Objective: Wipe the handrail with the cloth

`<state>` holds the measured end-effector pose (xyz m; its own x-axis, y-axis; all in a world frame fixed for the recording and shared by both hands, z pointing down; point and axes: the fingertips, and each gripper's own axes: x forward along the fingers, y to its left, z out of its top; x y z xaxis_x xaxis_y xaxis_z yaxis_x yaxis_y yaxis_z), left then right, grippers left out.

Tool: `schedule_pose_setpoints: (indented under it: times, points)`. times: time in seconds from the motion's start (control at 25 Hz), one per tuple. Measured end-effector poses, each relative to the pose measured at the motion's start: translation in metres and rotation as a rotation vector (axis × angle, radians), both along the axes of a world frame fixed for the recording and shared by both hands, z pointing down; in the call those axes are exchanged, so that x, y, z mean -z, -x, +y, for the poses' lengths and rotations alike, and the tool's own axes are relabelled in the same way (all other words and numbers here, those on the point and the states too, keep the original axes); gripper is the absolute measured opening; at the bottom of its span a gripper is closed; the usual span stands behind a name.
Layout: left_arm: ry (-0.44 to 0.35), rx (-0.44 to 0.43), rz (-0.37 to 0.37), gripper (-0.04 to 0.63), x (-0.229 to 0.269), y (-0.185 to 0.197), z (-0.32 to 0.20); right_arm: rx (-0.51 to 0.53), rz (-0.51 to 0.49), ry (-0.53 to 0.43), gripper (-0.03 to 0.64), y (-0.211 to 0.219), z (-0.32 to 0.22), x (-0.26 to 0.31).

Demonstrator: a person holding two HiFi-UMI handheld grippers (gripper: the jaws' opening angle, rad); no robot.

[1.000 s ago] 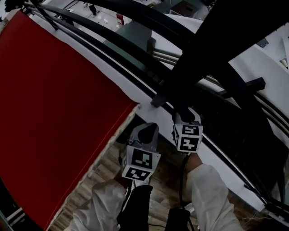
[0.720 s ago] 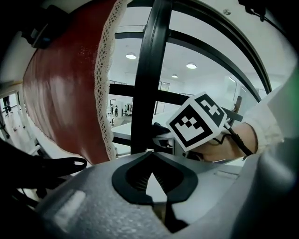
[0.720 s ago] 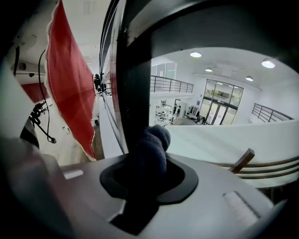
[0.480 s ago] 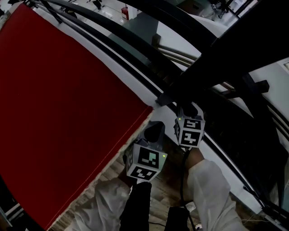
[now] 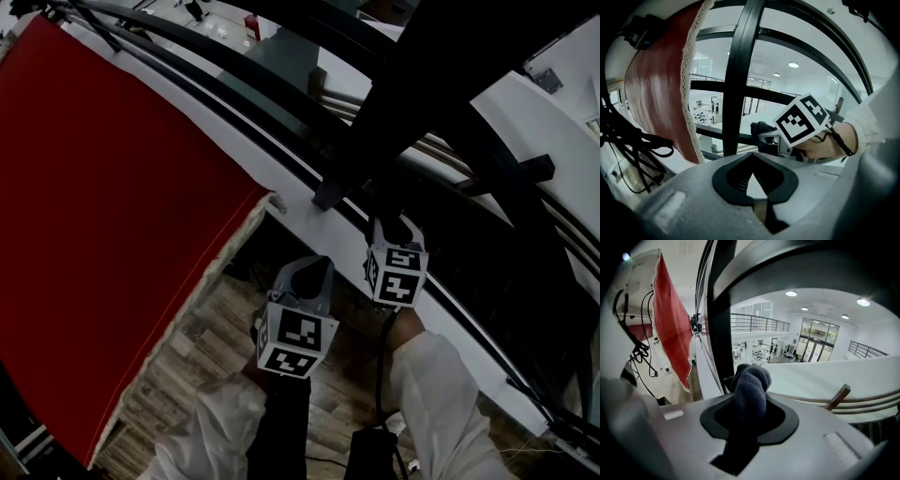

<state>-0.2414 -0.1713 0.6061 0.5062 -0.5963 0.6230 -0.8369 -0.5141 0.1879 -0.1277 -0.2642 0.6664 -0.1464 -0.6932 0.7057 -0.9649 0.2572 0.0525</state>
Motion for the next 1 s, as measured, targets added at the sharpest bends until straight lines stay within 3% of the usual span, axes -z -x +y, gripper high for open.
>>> schedule_pose_setpoints:
  times: [0.2, 0.4, 1.0]
  points:
    - [-0.003, -0.03, -0.001, 0.002, 0.003, 0.01, 0.006, -0.046, 0.001, -0.005, 0.098, -0.005, 0.01, 0.003]
    - [-0.007, -0.045, -0.032, 0.003, 0.012, -0.008, 0.021, -0.069, -0.006, -0.014, 0.098, -0.034, 0.03, 0.014]
    - [0.002, -0.185, -0.018, 0.003, -0.008, -0.142, 0.088, -0.231, 0.014, 0.002, 0.098, -0.196, 0.125, -0.005]
